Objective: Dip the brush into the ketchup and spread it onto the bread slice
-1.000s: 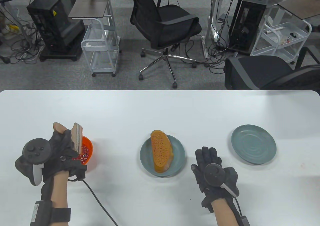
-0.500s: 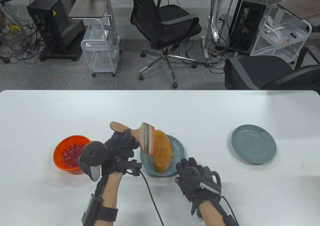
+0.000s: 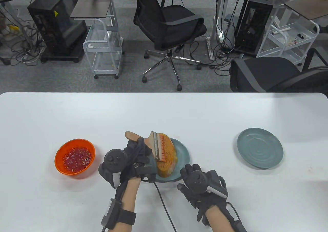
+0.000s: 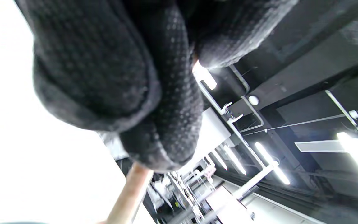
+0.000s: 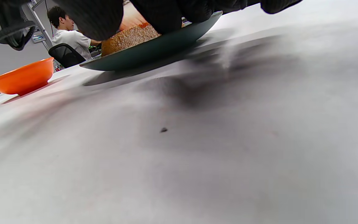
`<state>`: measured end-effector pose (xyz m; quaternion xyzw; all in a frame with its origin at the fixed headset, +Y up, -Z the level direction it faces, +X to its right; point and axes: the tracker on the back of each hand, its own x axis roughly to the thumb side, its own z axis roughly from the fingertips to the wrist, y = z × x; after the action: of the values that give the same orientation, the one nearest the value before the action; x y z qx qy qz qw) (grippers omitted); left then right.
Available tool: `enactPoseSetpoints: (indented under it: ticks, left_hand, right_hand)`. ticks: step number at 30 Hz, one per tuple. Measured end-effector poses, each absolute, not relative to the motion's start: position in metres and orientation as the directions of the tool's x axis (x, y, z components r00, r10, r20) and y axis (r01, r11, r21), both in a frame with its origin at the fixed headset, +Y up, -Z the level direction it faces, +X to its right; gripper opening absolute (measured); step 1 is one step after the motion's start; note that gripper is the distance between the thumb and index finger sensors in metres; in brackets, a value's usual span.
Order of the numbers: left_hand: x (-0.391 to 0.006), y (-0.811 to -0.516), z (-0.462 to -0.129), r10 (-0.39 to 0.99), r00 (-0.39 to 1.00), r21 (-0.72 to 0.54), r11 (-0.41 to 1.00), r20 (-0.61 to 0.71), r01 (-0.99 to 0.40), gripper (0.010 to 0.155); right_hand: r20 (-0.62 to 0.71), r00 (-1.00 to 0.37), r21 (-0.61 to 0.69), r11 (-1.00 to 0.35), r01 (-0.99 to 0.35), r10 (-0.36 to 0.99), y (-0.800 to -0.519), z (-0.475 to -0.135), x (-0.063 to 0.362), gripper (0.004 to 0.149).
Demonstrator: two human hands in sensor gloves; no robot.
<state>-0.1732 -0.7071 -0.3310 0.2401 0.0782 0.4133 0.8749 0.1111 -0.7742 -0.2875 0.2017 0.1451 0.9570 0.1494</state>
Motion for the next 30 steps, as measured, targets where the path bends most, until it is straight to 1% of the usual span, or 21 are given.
enactPoseSetpoints:
  ticks: [2, 5, 6, 8, 10, 11, 14, 15, 16, 17, 18, 19, 21, 23, 25, 26, 27, 29, 30]
  left_hand:
    - [-0.173, -0.702, -0.328, 0.757, 0.648, 0.502, 0.53, 0.082, -0.683, 0.053]
    - [-0.166, -0.697, -0.328, 0.805, 0.577, 0.452, 0.467, 0.139, -0.76, 0.053]
    - [-0.162, -0.699, -0.329, 0.843, 0.523, 0.407, 0.437, 0.126, -0.802, 0.053]
    - [-0.155, -0.705, -0.332, 0.88, 0.466, 0.331, 0.414, 0.094, -0.848, 0.053]
    - [-0.151, -0.713, -0.335, 0.891, 0.453, 0.279, 0.425, 0.041, -0.861, 0.053]
    - [-0.151, -0.717, -0.337, 0.886, 0.464, 0.272, 0.442, 0.018, -0.855, 0.053]
    - [-0.161, -0.72, -0.338, 0.885, 0.464, 0.314, 0.433, 0.028, -0.845, 0.053]
    - [-0.164, -0.716, -0.336, 0.868, 0.493, 0.356, 0.444, 0.056, -0.822, 0.053]
    - [-0.166, -0.711, -0.334, 0.828, 0.556, 0.403, 0.486, 0.072, -0.776, 0.052]
    - [-0.17, -0.705, -0.331, 0.757, 0.65, 0.466, 0.553, 0.067, -0.691, 0.052]
    - [-0.174, -0.701, -0.328, 0.714, 0.696, 0.504, 0.577, 0.071, -0.643, 0.053]
    - [-0.175, -0.699, -0.327, 0.721, 0.688, 0.513, 0.562, 0.081, -0.649, 0.053]
    - [-0.175, -0.696, -0.325, 0.764, 0.638, 0.495, 0.519, 0.097, -0.697, 0.053]
    - [-0.169, -0.697, -0.327, 0.816, 0.567, 0.425, 0.475, 0.115, -0.771, 0.053]
    - [-0.16, -0.708, -0.334, 0.888, 0.457, 0.309, 0.42, 0.055, -0.853, 0.053]
    - [-0.158, -0.712, -0.335, 0.896, 0.442, 0.287, 0.414, 0.038, -0.864, 0.053]
    - [-0.157, -0.718, -0.338, 0.898, 0.439, 0.277, 0.416, 0.021, -0.866, 0.053]
    - [-0.161, -0.723, -0.339, 0.88, 0.475, 0.306, 0.453, -0.003, -0.837, 0.053]
    - [-0.165, -0.722, -0.339, 0.88, 0.475, 0.323, 0.445, 0.015, -0.835, 0.053]
  right_hand:
    - [0.342, -0.872, 0.34, -0.911, -0.233, 0.35, -0.775, -0.287, 0.111, 0.065]
    - [0.338, -0.872, 0.338, -0.911, -0.237, 0.353, -0.775, -0.287, 0.11, 0.064]
    - [0.338, -0.873, 0.338, -0.911, -0.236, 0.352, -0.775, -0.287, 0.11, 0.065]
    - [0.34, -0.871, 0.338, -0.911, -0.237, 0.354, -0.776, -0.287, 0.11, 0.065]
    - [0.338, -0.87, 0.342, -0.908, -0.242, 0.359, -0.776, -0.287, 0.11, 0.065]
    - [0.336, -0.869, 0.344, -0.906, -0.245, 0.363, -0.776, -0.287, 0.111, 0.064]
    - [0.332, -0.871, 0.351, -0.904, -0.244, 0.364, -0.776, -0.288, 0.111, 0.064]
    - [0.332, -0.872, 0.35, -0.905, -0.242, 0.361, -0.776, -0.287, 0.11, 0.064]
    - [0.331, -0.873, 0.349, -0.906, -0.24, 0.359, -0.776, -0.287, 0.11, 0.064]
    - [0.33, -0.873, 0.349, -0.906, -0.24, 0.358, -0.776, -0.287, 0.11, 0.064]
    - [0.33, -0.874, 0.349, -0.906, -0.24, 0.358, -0.776, -0.287, 0.109, 0.064]
    - [0.329, -0.874, 0.349, -0.906, -0.24, 0.358, -0.776, -0.287, 0.109, 0.064]
    - [0.325, -0.873, 0.349, -0.904, -0.246, 0.364, -0.776, -0.288, 0.109, 0.064]
    - [0.322, -0.871, 0.35, -0.901, -0.256, 0.372, -0.777, -0.288, 0.109, 0.064]
    - [0.322, -0.87, 0.349, -0.901, -0.256, 0.372, -0.777, -0.287, 0.109, 0.064]
    - [0.323, -0.871, 0.349, -0.902, -0.254, 0.37, -0.777, -0.287, 0.109, 0.064]
    - [0.325, -0.871, 0.349, -0.903, -0.251, 0.368, -0.777, -0.287, 0.109, 0.064]
    - [0.327, -0.87, 0.352, -0.902, -0.252, 0.37, -0.777, -0.287, 0.11, 0.064]
    - [0.326, -0.869, 0.356, -0.9, -0.252, 0.372, -0.777, -0.287, 0.11, 0.064]
